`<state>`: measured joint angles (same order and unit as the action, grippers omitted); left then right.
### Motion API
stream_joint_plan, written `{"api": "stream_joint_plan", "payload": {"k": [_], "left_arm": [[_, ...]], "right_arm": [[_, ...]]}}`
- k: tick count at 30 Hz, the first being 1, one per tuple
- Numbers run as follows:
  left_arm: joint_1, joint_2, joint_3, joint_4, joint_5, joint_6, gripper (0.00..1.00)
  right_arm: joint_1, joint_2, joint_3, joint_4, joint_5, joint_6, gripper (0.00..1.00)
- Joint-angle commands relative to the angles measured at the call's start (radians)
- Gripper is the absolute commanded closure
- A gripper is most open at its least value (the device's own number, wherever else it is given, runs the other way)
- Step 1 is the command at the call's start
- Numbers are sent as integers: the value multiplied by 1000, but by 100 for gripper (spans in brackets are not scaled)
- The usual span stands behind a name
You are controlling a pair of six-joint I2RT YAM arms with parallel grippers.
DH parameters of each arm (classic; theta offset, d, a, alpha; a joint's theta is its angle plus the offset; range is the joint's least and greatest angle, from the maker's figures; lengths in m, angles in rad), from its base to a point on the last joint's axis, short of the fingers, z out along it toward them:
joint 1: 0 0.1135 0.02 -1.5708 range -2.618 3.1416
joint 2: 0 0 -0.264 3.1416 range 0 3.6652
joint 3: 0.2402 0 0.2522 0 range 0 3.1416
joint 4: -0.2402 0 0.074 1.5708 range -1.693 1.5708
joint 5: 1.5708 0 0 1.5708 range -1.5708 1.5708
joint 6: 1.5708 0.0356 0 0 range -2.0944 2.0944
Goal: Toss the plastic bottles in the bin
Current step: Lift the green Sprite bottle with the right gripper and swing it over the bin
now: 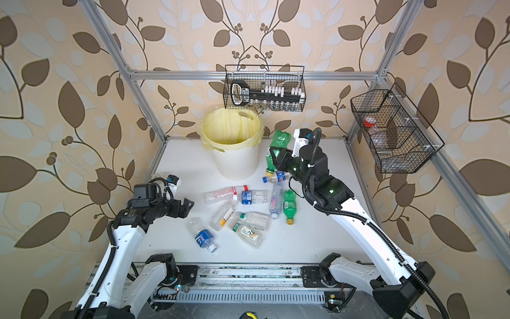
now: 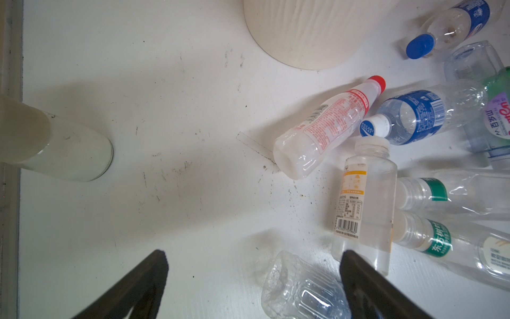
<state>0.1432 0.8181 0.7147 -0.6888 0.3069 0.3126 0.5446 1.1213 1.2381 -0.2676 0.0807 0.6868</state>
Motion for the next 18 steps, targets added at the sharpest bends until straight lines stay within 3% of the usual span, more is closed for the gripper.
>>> {"api": "stream_joint_plan", "payload": {"k": [1, 10, 15, 18], "left_arm": [[15, -7, 17, -11, 23, 18, 1], [19, -21, 13, -6, 31, 20, 1], [20, -23, 12, -8, 35, 21, 1], [19, -23, 14, -8, 36, 20, 1]], "right_arm": [[-2, -19, 17, 20, -7, -10, 68], [51, -164, -187, 87, 136, 59, 68], [80, -94, -134, 112, 131, 47, 68], [111, 10, -22, 134, 147, -3, 67]]}}
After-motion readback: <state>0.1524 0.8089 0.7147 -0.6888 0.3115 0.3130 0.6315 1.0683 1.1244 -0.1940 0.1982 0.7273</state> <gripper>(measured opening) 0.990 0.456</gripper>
